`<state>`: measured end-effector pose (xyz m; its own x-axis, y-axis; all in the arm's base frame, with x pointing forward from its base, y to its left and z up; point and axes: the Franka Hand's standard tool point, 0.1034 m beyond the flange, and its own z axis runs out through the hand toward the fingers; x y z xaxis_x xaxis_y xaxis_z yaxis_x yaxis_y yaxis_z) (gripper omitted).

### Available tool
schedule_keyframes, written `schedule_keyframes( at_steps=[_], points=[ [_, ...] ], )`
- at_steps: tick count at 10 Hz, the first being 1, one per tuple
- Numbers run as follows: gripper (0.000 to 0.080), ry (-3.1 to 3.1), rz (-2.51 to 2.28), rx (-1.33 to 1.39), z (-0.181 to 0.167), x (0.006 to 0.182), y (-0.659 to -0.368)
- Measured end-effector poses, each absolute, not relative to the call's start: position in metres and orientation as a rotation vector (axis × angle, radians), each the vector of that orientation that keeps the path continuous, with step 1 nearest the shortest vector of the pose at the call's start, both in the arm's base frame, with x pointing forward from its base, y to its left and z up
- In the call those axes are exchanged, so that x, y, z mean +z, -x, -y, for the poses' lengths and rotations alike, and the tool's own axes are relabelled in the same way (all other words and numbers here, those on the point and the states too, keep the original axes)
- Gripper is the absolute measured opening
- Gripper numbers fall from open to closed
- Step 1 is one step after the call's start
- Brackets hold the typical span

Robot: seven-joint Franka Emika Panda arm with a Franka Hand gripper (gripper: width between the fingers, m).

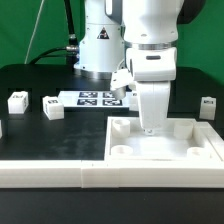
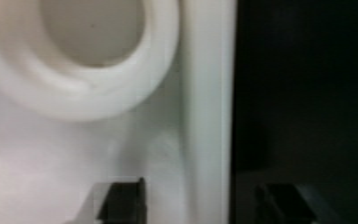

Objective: Assemble one leg

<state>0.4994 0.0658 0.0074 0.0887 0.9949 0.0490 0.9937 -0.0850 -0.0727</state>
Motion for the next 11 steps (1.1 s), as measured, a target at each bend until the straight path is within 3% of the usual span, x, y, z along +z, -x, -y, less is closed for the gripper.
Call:
schedule_keyframes(
  at_steps=[1, 2, 7, 11],
  points=[
    [0.0486, 2.252, 2.064, 0.020, -0.066, 0.007, -0.499],
    [0.0594, 2.253, 2.063, 0.020, -0.065, 0.007, -0.499],
    [0.0649, 2.265, 2.052, 0.019, -0.065, 0.009, -0.498],
    [0.0649, 2.395, 1.973, 0.002, -0.062, 0.056, -0.471]
  ],
)
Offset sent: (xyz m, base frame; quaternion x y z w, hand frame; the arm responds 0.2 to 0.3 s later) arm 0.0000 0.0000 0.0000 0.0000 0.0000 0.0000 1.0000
